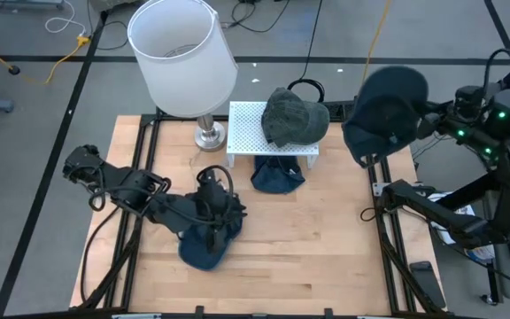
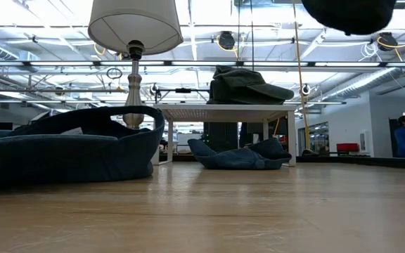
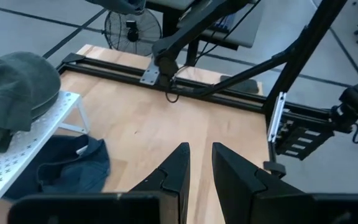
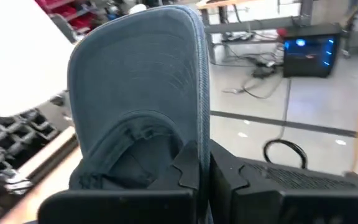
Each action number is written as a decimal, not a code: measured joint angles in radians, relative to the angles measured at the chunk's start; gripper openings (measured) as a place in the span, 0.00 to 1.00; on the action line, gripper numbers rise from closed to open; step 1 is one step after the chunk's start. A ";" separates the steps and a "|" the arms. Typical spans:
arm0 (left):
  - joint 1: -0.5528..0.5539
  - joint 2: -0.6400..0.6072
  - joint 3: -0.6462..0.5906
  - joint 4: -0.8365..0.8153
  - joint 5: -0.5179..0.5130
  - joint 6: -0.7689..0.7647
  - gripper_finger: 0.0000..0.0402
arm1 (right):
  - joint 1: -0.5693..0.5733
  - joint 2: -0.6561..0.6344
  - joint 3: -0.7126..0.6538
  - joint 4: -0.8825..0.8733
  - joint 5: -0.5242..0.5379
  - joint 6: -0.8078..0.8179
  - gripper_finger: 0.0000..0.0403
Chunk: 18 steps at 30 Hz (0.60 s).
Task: Pick & Place hat
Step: Put the top right blue cap on the shelf
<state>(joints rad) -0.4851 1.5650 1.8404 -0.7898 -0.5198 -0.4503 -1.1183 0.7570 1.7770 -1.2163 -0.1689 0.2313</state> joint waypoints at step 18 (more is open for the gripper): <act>-0.008 0.000 0.000 0.051 0.023 -0.003 0.18 | -0.001 0.036 -0.003 0.379 -0.444 0.174 0.00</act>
<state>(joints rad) -0.4934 1.5650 1.8404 -0.7383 -0.4964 -0.4538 -1.1196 0.7931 1.7737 -0.8378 -0.6129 0.4053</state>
